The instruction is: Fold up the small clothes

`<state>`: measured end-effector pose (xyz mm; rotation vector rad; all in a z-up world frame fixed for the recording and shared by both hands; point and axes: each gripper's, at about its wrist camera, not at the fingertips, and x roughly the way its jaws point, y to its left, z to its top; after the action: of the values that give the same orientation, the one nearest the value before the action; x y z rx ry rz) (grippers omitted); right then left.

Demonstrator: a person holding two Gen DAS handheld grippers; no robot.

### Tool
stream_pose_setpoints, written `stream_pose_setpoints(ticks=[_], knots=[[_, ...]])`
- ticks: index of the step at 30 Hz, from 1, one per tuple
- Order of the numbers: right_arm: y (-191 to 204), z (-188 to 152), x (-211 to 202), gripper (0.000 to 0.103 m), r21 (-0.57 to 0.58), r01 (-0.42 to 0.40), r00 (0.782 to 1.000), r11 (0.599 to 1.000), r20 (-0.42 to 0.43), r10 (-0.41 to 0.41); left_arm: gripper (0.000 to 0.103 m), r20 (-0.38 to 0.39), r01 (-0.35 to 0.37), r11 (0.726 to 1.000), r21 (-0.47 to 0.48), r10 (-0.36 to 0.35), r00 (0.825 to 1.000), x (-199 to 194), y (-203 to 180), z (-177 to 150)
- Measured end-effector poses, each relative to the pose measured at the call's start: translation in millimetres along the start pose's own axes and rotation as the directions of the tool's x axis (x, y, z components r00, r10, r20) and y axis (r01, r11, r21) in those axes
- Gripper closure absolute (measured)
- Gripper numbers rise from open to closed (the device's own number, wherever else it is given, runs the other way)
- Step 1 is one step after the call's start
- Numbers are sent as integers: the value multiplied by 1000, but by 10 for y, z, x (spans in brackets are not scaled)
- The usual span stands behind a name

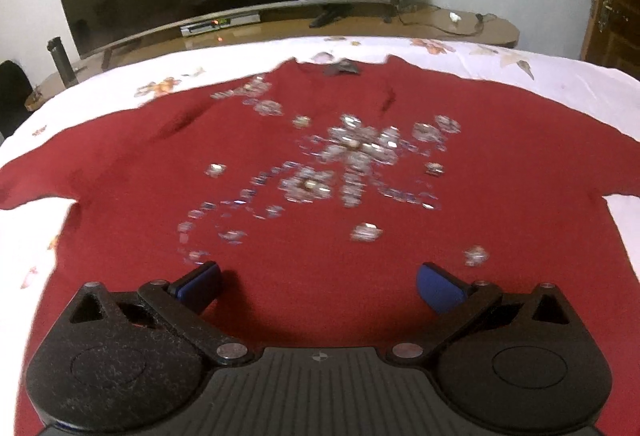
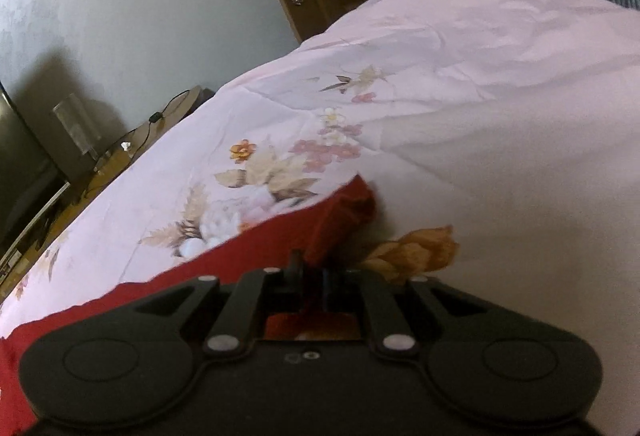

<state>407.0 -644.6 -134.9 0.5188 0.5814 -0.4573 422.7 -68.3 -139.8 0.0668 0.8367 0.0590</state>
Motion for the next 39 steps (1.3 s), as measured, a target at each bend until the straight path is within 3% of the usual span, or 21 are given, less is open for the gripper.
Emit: stream_pose_setpoints(ticks=[5, 11, 17, 21, 24, 25, 27, 28, 30, 31, 36, 37, 38, 39], knots=[[538, 10, -185, 93, -85, -52, 997, 995, 49, 56, 0, 14, -13, 999, -34, 13, 1000, 23, 480, 18], [1816, -356, -568, 94, -232, -200, 974, 952, 53, 218, 0, 53, 47, 988, -147, -39, 998, 48, 1217, 66], [3278, -1179, -680, 94, -369, -382, 921, 847, -74, 383, 0, 42, 66, 972, -227, -58, 997, 131, 1901, 20], [3995, -1774, -608, 94, -411, -461, 887, 786, -180, 426, 0, 53, 100, 959, -266, -89, 995, 128, 2254, -41], [4384, -2180, -518, 93, -438, -490, 872, 754, -250, 421, 0, 68, 168, 929, -328, -154, 986, 180, 2438, -50], [4415, -2287, -475, 90, -445, -489, 872, 751, -268, 409, 0, 69, 178, 928, -329, -164, 984, 207, 2448, -34], [4503, -2482, -379, 74, -464, -504, 862, 728, -323, 391, 0, 74, 201, 929, -310, -187, 980, 262, 2405, 22], [4523, -2550, -369, 74, -479, -505, 860, 718, -352, 371, 0, 89, 249, 916, -315, -233, 968, 287, 2381, 61], [4412, -2554, -611, 60, -511, -497, 868, 701, -293, 401, 0, 105, 334, 880, -338, -317, 943, 366, 2285, 157], [4325, -2492, -702, 59, -507, -498, 867, 704, -269, 419, 0, 113, 386, 854, -348, -370, 922, 430, 2214, 220], [3691, -2092, -1050, 59, -425, -415, 909, 804, -161, 384, 1, 124, 561, 733, -385, -561, 818, 799, 1596, 521], [3557, -2033, -1082, 59, -408, -397, 917, 822, -147, 370, 6, 116, 577, 723, -379, -582, 805, 893, 1432, 582], [3451, -1991, -1118, 59, -397, -379, 925, 836, -133, 356, 38, 101, 588, 714, -379, -600, 794, 993, 1280, 635], [3317, -1935, -1164, 59, -387, -360, 932, 849, -117, 342, 51, 81, 591, 707, -389, -612, 786, 1075, 1168, 661]])
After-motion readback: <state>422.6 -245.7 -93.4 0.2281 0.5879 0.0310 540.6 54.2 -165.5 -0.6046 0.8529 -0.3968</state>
